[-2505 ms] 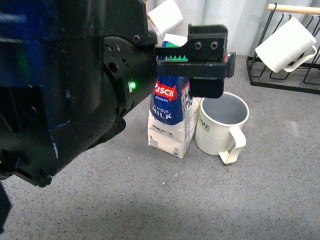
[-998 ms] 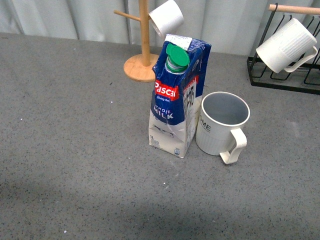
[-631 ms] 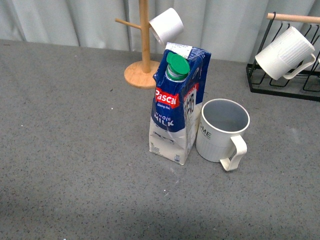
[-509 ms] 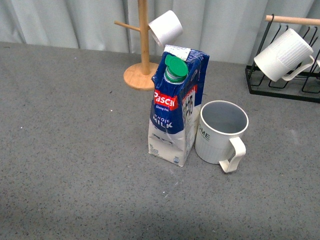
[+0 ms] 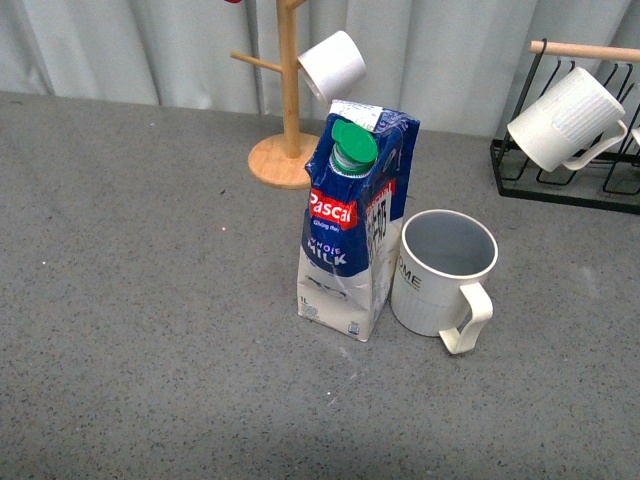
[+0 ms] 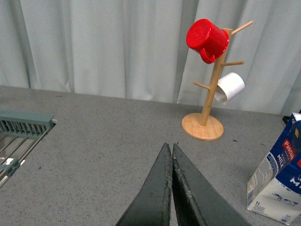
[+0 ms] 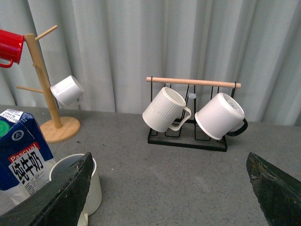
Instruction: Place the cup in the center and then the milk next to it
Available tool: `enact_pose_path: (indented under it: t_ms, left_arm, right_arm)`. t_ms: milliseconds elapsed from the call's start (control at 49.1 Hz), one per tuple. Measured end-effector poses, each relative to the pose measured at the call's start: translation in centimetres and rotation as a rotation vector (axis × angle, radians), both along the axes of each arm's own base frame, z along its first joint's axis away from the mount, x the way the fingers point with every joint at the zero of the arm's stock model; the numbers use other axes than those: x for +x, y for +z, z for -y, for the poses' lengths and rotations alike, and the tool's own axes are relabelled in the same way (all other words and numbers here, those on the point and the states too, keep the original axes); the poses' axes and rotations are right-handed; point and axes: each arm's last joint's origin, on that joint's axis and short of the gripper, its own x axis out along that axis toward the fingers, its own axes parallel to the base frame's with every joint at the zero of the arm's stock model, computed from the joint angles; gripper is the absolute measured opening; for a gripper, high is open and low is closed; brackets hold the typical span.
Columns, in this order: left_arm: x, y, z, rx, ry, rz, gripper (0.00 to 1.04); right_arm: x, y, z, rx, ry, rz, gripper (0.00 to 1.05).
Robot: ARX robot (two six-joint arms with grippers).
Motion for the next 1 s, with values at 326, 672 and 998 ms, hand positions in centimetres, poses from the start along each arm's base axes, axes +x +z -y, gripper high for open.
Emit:
enact_pose_path:
  t_ms: [326,672,998]
  left_arm:
    - [-0.7,0.0,0.0,0.0,0.0,0.002,0.04]
    - [-2.0,-0.4,0.0,0.0,-0.002,-0.007,0.04]
    - [-2.0,-0.4,0.0,0.0,-0.002,-0.008,0.31]
  right_arm:
    - [0.0,0.0,0.0,0.0,0.0,0.0,0.95]
    - [0.0,0.0,0.0,0.0,0.0,0.0,0.95]
    - [0.0,0.0,0.0,0.0,0.0,0.0,0.95]
